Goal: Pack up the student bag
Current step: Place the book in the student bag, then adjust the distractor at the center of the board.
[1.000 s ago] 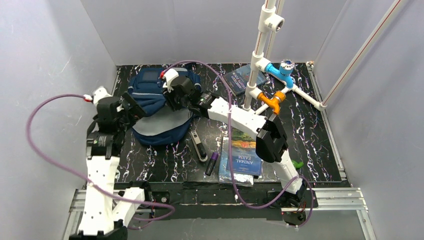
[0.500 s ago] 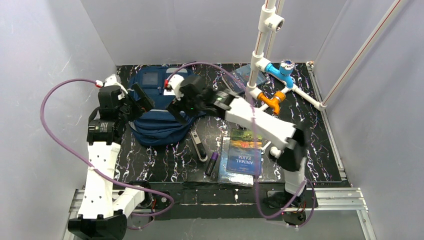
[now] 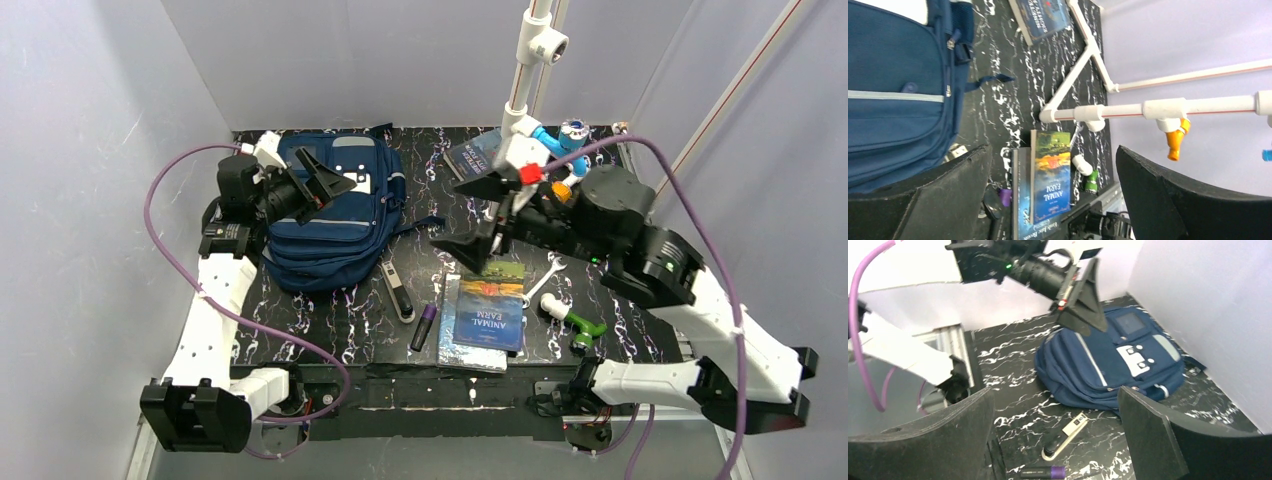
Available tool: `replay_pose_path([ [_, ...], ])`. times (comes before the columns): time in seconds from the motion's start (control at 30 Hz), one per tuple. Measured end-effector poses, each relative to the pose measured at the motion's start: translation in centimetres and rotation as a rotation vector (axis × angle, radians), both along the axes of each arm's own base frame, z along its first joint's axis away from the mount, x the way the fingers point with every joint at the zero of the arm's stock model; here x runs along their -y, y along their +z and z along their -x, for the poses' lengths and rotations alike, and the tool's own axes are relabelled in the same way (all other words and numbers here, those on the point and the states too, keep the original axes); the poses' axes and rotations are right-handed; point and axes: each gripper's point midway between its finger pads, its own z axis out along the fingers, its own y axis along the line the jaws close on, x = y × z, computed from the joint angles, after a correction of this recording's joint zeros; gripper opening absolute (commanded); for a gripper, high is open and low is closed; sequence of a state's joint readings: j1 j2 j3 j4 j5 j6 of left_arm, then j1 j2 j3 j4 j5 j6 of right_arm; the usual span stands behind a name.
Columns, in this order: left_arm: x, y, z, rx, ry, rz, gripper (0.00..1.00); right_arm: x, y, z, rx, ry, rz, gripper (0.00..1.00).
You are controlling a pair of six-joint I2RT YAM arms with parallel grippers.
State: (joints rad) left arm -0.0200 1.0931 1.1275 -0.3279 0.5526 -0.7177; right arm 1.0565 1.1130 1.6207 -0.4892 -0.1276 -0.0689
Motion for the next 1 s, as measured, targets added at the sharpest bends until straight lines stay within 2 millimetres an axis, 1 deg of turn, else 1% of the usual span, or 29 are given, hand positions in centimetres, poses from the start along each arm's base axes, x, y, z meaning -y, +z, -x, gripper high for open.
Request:
replay_pose_path([
  [0.03, 0.4, 0.0, 0.0, -0.002, -0.013, 0.015, 0.92, 0.7, 0.2, 0.0, 0.003, -0.022, -0.016, 0.99],
  [0.13, 2.0, 0.5, 0.2, 0.005, -0.056, 0.046, 0.92, 3.7, 0.5, -1.5, 0.001, -0.186, -0.081, 0.98],
  [0.23, 3.3, 0.9, 0.6, 0.015, -0.094, 0.059, 0.92, 6.2, 1.6, -3.9, -0.001, -0.383, -0.149, 0.98],
  [0.27, 3.7, 1.0, 0.8, 0.016, -0.105, 0.063, 0.92, 7.0, 2.3, -4.8, 0.006, -0.450, -0.171, 0.98],
  [0.33, 4.4, 1.1, 1.0, 0.018, -0.125, 0.068, 0.91, 8.0, 4.1, -6.6, 0.032, -0.570, -0.204, 0.98],
  [0.4, 4.9, 1.2, 1.2, 0.018, -0.136, 0.075, 0.91, 8.8, 5.7, -7.9, 0.064, -0.658, -0.232, 0.98],
  [0.43, 5.0, 1.3, 1.3, 0.018, -0.139, 0.077, 0.91, 9.0, 6.1, -8.7, 0.084, -0.702, -0.234, 0.98],
  [0.53, 5.2, 1.3, 1.4, 0.016, -0.143, 0.080, 0.92, 10.2, 6.1, -10.1, 0.142, -0.813, -0.198, 0.98],
  [0.7, 5.1, 1.4, 1.6, 0.025, -0.141, 0.069, 0.92, 13.0, 7.0, -11.2, 0.222, -0.977, -0.152, 0.99],
  [0.77, 5.1, 1.4, 1.7, 0.029, -0.140, 0.064, 0.92, 13.7, 7.2, -11.6, 0.244, -1.024, -0.125, 0.98],
  [0.9, 5.1, 1.3, 1.7, 0.026, -0.141, 0.059, 0.92, 15.1, 6.8, -12.1, 0.284, -1.124, -0.040, 0.98],
  [1.0, 5.1, 1.2, 1.8, 0.023, -0.144, 0.057, 0.92, 16.2, 7.1, -12.3, 0.304, -1.190, -0.014, 0.98],
])
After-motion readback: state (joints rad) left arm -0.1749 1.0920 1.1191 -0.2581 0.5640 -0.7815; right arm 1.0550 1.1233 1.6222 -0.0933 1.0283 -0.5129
